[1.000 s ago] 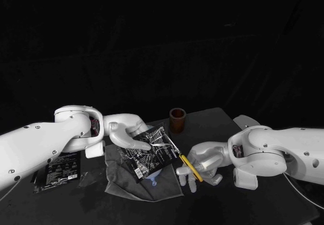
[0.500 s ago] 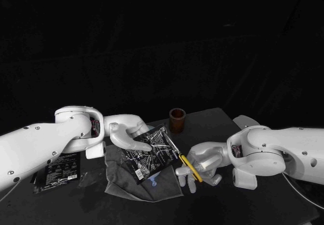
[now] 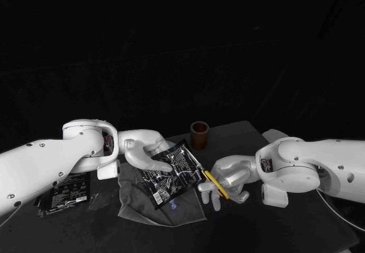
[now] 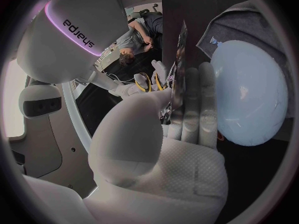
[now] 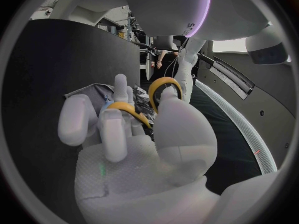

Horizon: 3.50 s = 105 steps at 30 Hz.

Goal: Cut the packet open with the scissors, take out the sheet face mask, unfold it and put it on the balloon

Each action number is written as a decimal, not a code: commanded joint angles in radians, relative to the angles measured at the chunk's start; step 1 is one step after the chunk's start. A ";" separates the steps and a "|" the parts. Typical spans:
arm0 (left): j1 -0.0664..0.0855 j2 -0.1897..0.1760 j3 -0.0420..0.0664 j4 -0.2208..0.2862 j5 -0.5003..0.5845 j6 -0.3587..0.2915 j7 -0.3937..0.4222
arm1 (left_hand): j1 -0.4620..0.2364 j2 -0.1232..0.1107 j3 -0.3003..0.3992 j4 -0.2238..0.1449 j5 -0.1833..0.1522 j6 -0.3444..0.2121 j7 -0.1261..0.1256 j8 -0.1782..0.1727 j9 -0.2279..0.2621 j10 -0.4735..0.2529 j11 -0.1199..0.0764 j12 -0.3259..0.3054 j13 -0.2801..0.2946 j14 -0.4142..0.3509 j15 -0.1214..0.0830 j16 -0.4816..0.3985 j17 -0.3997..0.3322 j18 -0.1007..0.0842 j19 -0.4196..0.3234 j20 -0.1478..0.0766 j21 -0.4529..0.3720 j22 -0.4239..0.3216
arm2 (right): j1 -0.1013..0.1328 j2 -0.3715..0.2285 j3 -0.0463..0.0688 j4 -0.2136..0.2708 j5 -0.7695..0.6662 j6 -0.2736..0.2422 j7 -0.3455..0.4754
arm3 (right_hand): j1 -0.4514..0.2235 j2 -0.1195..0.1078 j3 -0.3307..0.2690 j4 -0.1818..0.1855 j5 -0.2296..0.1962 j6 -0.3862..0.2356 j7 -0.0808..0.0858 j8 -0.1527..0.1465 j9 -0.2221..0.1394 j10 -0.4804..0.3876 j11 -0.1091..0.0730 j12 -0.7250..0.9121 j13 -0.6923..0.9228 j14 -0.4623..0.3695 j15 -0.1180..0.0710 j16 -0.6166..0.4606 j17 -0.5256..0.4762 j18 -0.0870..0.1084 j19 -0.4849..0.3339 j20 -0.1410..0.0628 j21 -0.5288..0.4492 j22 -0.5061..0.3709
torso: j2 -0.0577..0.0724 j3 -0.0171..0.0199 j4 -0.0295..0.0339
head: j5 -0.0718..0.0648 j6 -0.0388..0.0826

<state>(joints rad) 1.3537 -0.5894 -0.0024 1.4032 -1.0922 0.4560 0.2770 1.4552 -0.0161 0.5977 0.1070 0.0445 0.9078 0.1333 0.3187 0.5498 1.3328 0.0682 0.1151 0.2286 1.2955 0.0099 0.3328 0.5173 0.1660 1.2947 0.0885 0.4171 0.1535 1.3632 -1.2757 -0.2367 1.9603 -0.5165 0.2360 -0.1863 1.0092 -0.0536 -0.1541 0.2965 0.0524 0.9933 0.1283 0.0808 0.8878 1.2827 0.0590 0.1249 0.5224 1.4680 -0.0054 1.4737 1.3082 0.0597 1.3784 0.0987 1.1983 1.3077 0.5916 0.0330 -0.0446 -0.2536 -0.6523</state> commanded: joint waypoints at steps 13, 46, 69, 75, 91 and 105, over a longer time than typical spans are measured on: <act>0.001 0.003 0.001 0.010 -0.012 0.005 0.015 | 0.008 0.001 0.031 -0.024 0.003 0.007 -0.002 0.002 0.097 0.003 -0.007 -0.006 0.001 -0.003 -0.007 0.005 0.001 0.012 -0.003 -0.005 0.004 0.002 | 0.016 0.008 0.004 -0.018 0.013 0.022 0.020 | 0.005 0.018 -0.004 -0.002 -0.004 0.009 -0.001 0.005 -0.003 0.011 -0.003 -0.006 -0.005 0.057 -0.008 0.004 0.085 0.020 0.005 -0.004 0.000 0.142 | 0.000 -0.0006 -0.0007 | -0.001 0.001; 0.001 -0.018 0.001 -0.002 -0.004 -0.098 0.065 | 0.009 0.001 0.032 -0.024 0.003 0.009 -0.003 0.002 0.099 0.003 -0.008 -0.007 0.003 -0.004 -0.008 0.006 0.005 0.012 -0.005 -0.006 0.007 0.004 | -0.015 -0.029 -0.001 0.013 0.010 0.077 -0.009 | 0.003 0.008 -0.016 -0.001 -0.004 0.013 -0.002 0.005 -0.005 0.017 -0.004 -0.009 -0.013 0.057 -0.009 0.003 0.084 0.020 0.006 -0.004 0.001 0.143 | 0.001 0.0003 -0.0001 | -0.007 -0.007; 0.001 -0.031 0.001 0.025 -0.002 -0.082 0.066 | 0.008 0.000 0.030 -0.023 0.003 0.011 -0.003 0.002 0.101 0.002 -0.011 -0.007 0.004 -0.005 -0.008 0.006 0.007 0.012 -0.006 -0.006 0.008 0.005 | -0.009 -0.037 0.000 0.014 -0.012 0.070 0.006 | 0.003 0.005 -0.019 -0.001 -0.004 0.012 -0.001 0.004 -0.007 0.015 -0.003 -0.014 -0.018 0.055 -0.008 0.000 0.079 0.021 0.001 -0.005 -0.007 0.140 | 0.000 0.0017 -0.0014 | -0.005 -0.008; 0.001 -0.032 0.001 0.030 -0.008 -0.074 0.065 | 0.009 0.000 0.030 -0.023 0.003 0.012 -0.003 0.002 0.101 0.002 -0.011 -0.007 0.004 -0.005 -0.008 0.005 0.007 0.012 -0.007 -0.006 0.008 0.005 | 0.006 -0.044 0.000 0.019 -0.013 0.074 0.012 | 0.003 0.006 -0.019 -0.001 -0.004 0.012 -0.001 0.003 -0.008 0.014 -0.003 -0.016 -0.020 0.054 -0.008 -0.001 0.077 0.022 -0.001 -0.004 -0.011 0.139 | -0.001 0.0012 -0.0012 | -0.004 -0.009; 0.001 -0.034 0.001 0.033 -0.011 -0.067 0.064 | 0.009 0.000 0.030 -0.022 0.003 0.013 -0.004 0.002 0.102 0.002 -0.011 -0.008 0.005 -0.006 -0.009 0.006 0.008 0.012 -0.007 -0.006 0.008 0.005 | 0.025 -0.050 0.001 0.016 -0.014 0.081 0.019 | 0.012 0.011 -0.022 -0.001 -0.004 0.009 0.003 -0.002 -0.014 -0.004 0.002 -0.036 -0.040 0.052 -0.004 -0.003 0.073 0.023 -0.007 -0.002 -0.021 0.136 | 0.000 0.0001 0.0000 | -0.007 -0.002; 0.001 -0.035 0.001 0.041 -0.006 -0.062 0.064 | 0.008 0.000 0.029 -0.021 0.003 0.013 -0.004 0.002 0.102 0.002 -0.011 -0.008 0.005 -0.006 -0.009 0.006 0.009 0.012 -0.008 -0.006 0.009 0.006 | 0.026 -0.024 0.001 -0.005 -0.001 0.047 0.040 | -0.007 -0.156 -0.056 0.006 0.003 -0.102 0.031 -0.022 -0.060 -0.162 0.036 -0.065 -0.173 0.045 0.027 -0.005 0.062 0.029 -0.026 0.026 -0.053 0.128 | 0.000 -0.0005 -0.0002 | -0.008 -0.005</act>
<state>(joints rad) 1.3536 -0.6250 -0.0028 1.4409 -1.1060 0.3784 0.3279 1.4555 -0.0159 0.5977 0.1070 0.0440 0.9161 0.1288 0.3155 0.5498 1.3365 0.0644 0.1102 0.2331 1.2884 0.0099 0.3328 0.5249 0.1664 1.2879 0.0881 0.4203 0.1580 1.3892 -1.2987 -0.2364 1.9557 -0.5245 0.2984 -0.1784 1.0018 -0.1921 -0.2001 0.3014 0.0524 0.9072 0.1612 0.0612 0.8325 1.1295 0.0958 0.0630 0.3566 1.4682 0.0163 1.4699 1.3075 0.0766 1.3550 0.1221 1.1491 1.3073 0.5922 0.0327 -0.0439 -0.2604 -0.6575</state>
